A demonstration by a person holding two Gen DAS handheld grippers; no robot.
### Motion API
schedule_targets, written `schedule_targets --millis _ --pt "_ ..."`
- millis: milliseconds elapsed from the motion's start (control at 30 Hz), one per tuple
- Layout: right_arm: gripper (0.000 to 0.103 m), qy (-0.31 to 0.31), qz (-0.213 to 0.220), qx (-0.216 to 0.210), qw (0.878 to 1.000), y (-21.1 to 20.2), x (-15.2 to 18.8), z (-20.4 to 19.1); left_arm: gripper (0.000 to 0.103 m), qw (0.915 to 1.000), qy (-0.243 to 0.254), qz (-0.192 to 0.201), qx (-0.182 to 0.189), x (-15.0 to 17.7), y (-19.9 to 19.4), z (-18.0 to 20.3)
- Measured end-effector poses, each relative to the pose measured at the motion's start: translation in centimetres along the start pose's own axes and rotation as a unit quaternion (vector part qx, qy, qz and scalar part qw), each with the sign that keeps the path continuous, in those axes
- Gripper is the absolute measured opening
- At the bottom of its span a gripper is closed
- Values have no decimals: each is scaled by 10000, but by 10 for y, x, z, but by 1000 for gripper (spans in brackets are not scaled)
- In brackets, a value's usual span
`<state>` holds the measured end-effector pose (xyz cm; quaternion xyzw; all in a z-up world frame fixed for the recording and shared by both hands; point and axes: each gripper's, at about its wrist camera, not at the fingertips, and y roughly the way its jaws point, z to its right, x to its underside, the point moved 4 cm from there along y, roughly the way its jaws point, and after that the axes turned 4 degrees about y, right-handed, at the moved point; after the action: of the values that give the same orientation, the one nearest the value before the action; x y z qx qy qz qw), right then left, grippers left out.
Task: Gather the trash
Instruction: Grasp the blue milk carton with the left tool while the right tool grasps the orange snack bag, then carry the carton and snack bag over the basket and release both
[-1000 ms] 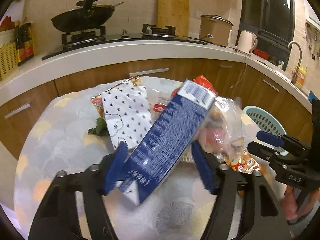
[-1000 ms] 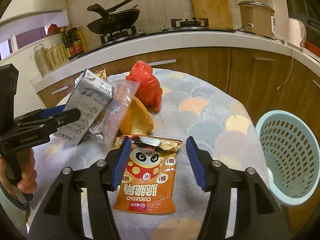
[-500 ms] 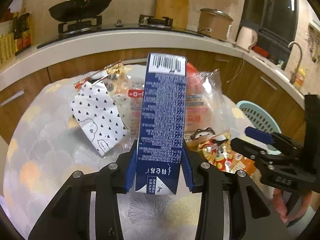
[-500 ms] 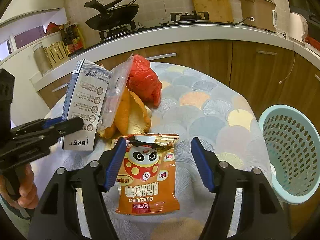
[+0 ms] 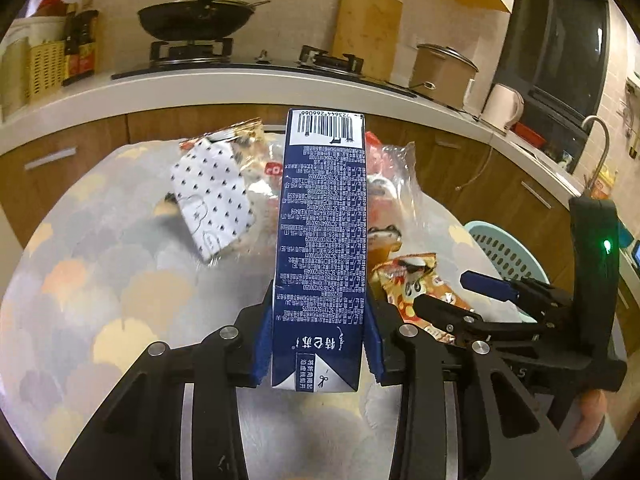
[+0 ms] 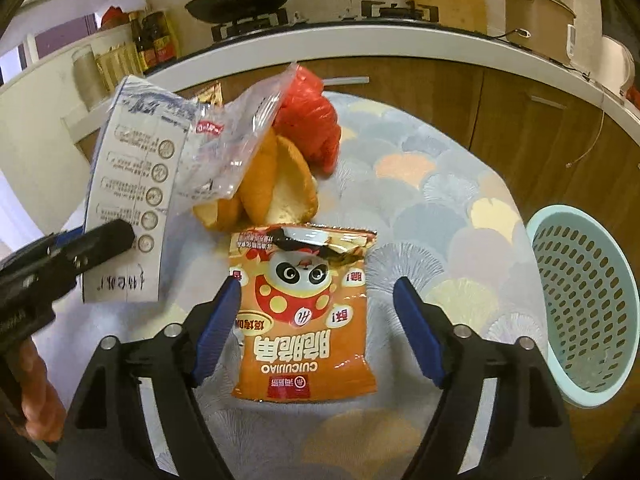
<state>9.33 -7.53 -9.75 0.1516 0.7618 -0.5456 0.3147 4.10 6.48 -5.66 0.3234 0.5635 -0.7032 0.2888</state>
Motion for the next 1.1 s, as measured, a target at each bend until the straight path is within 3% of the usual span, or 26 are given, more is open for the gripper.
schedule_targets --millis 100,200,367,433,633,667,700,867,1100 --pt "80 30 -318 -71 9995 12 1 2 35 9999 -116 82 6 7 0 -3" --pt "85 -48 -337 -93 9994 12 3 -1 35 9997 -174 190 -26 8 -2 -6" --pt "87 -571 -388 483 9964 17 11 -20 35 9995 -235 198 36 12 -3 -8" --pt "84 -607 -373 460 9964 15 13 -22 35 9995 -234 227 42 12 -5 -8" --pt "48 -631 -238 321 9972 6 16 -25 35 9992 -303 247 89 11 -5 -12" --pt "36 -627 -193 349 9972 4 16 -26 35 9992 -292 253 84 11 -5 -12" --pt "30 -613 -163 332 9974 4 15 -26 35 9993 -266 262 64 10 -5 -12" --pt "15 -410 56 199 9989 -11 13 -18 35 9994 -181 286 25 10 -8 -6" --pt "12 -306 501 259 9979 -46 3 1 35 9988 -32 436 201 -3 -18 16"
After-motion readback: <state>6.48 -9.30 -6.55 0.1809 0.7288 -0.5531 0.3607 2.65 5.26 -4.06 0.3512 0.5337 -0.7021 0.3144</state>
